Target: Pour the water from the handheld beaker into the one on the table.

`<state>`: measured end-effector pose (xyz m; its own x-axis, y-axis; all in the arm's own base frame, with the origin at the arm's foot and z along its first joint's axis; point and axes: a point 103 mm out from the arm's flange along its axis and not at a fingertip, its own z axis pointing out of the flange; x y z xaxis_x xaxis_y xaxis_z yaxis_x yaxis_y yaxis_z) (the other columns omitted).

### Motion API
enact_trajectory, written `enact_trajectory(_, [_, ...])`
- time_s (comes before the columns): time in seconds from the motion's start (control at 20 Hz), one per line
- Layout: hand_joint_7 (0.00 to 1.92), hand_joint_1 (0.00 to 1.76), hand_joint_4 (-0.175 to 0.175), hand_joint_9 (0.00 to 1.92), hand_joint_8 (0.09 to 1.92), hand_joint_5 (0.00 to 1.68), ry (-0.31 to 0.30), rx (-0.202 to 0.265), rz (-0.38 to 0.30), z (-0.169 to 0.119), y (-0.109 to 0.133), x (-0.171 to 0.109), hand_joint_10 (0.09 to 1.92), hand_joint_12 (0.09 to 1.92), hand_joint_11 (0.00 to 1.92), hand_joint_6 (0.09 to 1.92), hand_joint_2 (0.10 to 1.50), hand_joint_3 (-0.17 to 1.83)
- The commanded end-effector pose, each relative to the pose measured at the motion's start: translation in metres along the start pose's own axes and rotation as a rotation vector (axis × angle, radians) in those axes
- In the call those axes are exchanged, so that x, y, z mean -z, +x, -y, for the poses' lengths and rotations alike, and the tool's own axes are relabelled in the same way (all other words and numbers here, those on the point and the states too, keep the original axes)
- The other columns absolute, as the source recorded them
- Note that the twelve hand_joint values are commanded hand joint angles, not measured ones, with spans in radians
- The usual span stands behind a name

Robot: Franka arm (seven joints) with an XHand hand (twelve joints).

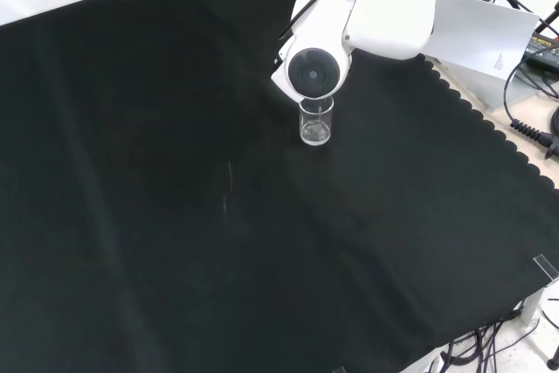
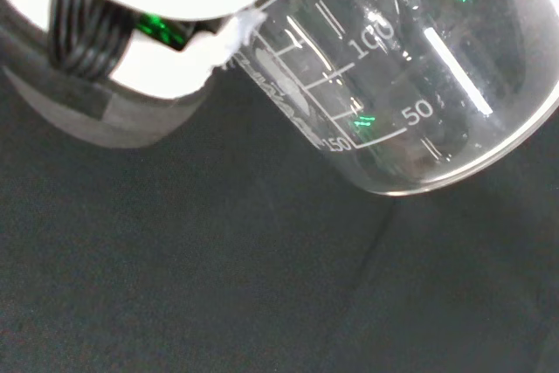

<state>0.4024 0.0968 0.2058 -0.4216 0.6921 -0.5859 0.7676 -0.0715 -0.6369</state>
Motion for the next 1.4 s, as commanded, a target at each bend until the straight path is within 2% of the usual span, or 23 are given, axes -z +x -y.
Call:
enact_trajectory(0.05, [1.32,1.32,-0.175,1.68,0.68,1.27,0.0,-0.002,0.0,0.0,-0.001,-0.001,0.4,0.68,1.37,0.7,0.59,0.76])
enact_trajectory(0.9, [1.32,1.32,-0.175,1.67,0.68,1.27,-0.023,0.004,-0.012,-0.002,-0.002,-0.003,0.41,0.68,1.37,0.7,0.59,0.76])
enact_trajectory(1.15, [1.32,1.32,-0.175,1.67,0.68,1.27,-0.064,0.016,-0.059,-0.003,-0.012,-0.009,0.41,0.68,1.37,0.7,0.59,0.76])
enact_trajectory(1.4, [1.32,1.32,-0.175,1.67,0.68,1.27,-0.13,0.042,-0.14,-0.003,-0.018,-0.014,0.42,0.68,1.37,0.7,0.59,0.76])
